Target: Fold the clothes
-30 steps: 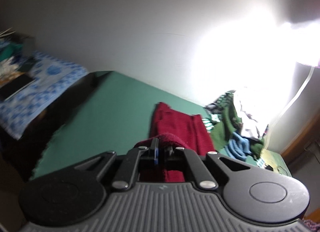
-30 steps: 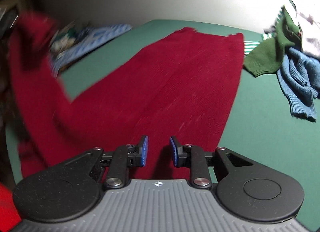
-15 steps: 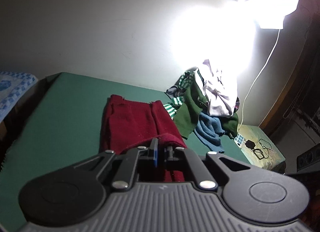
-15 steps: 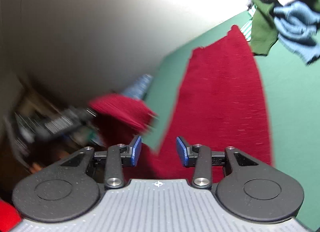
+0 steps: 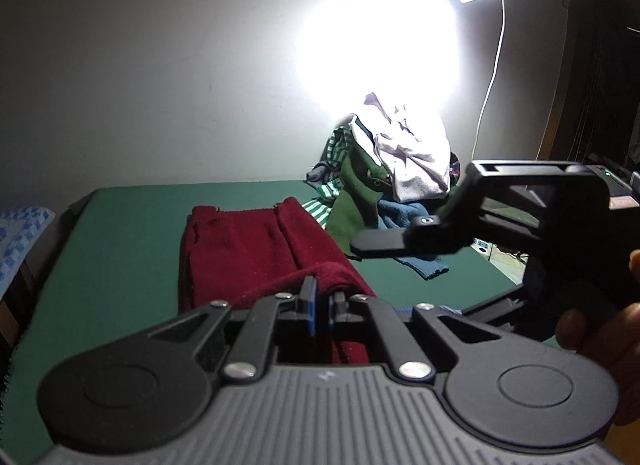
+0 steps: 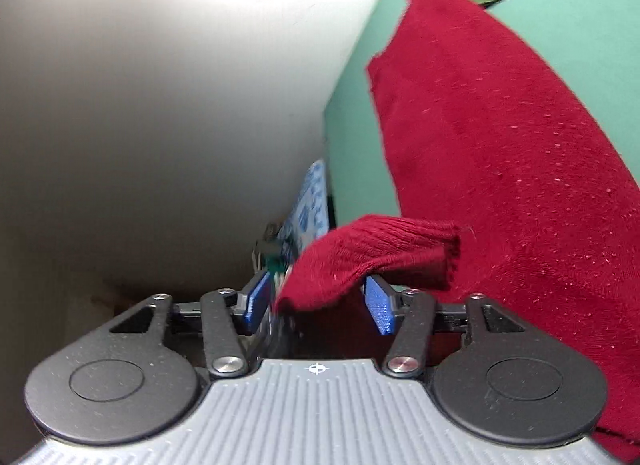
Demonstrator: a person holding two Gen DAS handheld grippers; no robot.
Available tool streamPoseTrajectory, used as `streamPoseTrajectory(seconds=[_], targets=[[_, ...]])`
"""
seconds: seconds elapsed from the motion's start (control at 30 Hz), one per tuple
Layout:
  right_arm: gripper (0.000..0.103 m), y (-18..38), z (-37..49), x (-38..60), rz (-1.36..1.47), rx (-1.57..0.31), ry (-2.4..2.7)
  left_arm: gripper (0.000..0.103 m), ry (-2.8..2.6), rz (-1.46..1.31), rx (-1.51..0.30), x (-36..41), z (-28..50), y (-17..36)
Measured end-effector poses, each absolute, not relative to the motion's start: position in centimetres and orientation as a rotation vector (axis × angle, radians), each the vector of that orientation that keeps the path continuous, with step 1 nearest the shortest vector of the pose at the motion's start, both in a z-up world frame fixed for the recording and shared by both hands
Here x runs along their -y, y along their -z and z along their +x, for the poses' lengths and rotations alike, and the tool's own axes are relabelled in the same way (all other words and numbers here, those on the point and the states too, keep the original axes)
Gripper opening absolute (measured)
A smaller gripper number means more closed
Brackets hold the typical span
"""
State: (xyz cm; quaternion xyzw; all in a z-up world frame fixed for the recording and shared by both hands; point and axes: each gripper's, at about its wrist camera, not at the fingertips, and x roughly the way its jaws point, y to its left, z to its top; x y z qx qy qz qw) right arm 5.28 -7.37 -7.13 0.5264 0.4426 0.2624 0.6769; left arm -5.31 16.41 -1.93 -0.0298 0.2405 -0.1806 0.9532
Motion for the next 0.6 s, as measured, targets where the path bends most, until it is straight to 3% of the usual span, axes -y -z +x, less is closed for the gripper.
streamPoseTrajectory(seconds=[0.1,0.2,0.27,0.47,0.6], targets=[[0.054,7.5,5.9,7.0,1.206,-1.007,-0.536,0.001,0.35,-0.018,-0.478,-15.7,-5.5,2.2],[0.037,7.0,6.2,6.2,1.106,-1.001,-0.492,0.002,0.357,0.004,-0.486,-15.2,-5.6,2.7],[0.017,6.6,6.2,6.0,1.03,-0.979,-0.461,0.003,0.361,0.014,-0.493,-14.9,-5.7,3.1],[0.013,4.0,6.9,6.7,0.814,-0.848,-0.409,0.032,0.295,0.112,-0.468,-14.7,-7.1,3.7],[0.012,1.6,8.4,7.6,0.691,-0.749,-0.44,0.044,0.261,0.124,-0.52,-15.3,-8.3,4.4]])
